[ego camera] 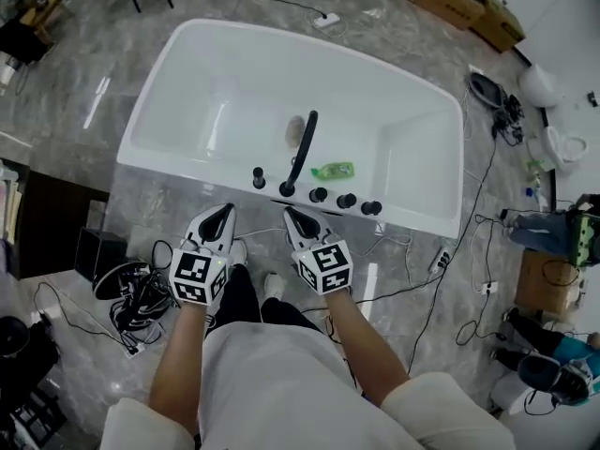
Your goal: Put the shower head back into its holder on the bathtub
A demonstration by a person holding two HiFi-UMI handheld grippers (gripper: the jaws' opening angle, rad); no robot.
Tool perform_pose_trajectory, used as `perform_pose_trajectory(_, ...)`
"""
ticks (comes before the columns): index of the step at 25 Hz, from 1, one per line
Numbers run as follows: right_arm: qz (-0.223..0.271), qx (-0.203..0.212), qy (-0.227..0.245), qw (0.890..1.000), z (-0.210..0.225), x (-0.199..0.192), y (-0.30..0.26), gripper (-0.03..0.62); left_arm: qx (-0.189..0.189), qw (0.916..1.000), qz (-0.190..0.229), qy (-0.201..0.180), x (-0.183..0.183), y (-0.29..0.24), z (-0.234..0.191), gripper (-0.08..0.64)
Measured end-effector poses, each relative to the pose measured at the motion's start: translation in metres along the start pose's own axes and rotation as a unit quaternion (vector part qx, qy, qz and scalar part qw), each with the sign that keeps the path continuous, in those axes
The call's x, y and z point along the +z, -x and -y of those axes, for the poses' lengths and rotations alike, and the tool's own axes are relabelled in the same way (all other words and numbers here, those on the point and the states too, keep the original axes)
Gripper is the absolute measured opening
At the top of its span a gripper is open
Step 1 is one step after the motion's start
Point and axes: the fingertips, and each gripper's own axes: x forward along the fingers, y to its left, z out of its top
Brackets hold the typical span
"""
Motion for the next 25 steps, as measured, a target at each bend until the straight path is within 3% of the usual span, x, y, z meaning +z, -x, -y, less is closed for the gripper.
perform_pose_trajectory(9,0.051,0.012,0.018,0.998,-0.025,0.031,0.090,0.018,0.011,0.9990,0.044,-0.001,0.025,0.067,0.051,0.009)
perform_pose_trajectory(25,0.088,-0.002,0.061,0.994,-0.096,0.066,0.142,0.017,-0.029,0.9958,0.075,-0.043,0.045,0.138,0.061,0.009)
